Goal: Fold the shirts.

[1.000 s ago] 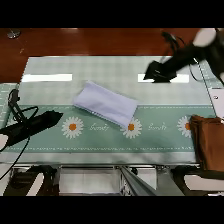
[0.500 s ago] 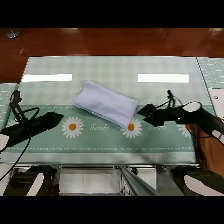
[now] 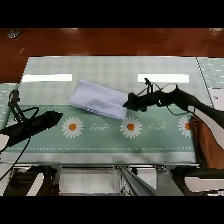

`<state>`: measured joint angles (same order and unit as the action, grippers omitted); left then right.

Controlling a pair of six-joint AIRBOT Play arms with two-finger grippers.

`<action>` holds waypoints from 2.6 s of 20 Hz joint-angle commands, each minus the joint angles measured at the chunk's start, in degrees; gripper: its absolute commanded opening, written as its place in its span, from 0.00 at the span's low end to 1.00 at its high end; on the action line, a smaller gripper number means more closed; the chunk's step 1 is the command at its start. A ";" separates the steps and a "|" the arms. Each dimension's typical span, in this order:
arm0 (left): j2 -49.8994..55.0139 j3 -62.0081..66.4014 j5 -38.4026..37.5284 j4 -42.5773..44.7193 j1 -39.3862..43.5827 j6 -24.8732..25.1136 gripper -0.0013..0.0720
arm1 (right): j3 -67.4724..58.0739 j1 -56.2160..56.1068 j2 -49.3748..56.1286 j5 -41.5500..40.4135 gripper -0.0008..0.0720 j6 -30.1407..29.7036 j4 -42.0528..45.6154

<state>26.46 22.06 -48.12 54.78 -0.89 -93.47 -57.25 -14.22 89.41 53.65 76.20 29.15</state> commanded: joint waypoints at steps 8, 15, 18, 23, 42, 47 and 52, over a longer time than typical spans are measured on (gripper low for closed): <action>0.02 -0.02 -0.52 0.00 -0.04 -0.09 0.05 | -53.79 4.83 -0.96 38.01 0.04 16.00 35.89; 0.02 -0.02 -0.50 0.00 -0.04 -0.09 0.05 | -56.87 24.09 -10.58 52.72 0.04 19.61 43.01; 0.02 -0.02 -0.35 0.00 -0.04 -0.09 0.05 | -56.87 34.64 -16.13 52.81 0.04 19.82 43.32; 0.02 -0.02 -0.28 0.00 -0.04 -0.09 0.05 | -42.82 51.32 -29.35 52.83 0.04 17.51 44.87; 11.54 15.69 -1.90 2.60 -6.08 9.11 0.05 | -21.51 62.66 -35.23 27.10 0.26 16.20 43.17; 28.35 43.89 -6.36 1.64 4.28 14.21 0.04 | -32.17 23.37 -22.53 10.49 0.04 12.41 38.86; 38.93 44.24 -4.26 26.60 16.35 1.55 0.04 | -26.47 0.46 -7.82 14.75 0.04 16.04 56.26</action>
<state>59.02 64.64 -52.64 66.94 10.44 -84.20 -86.08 -1.50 73.76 67.59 89.71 76.44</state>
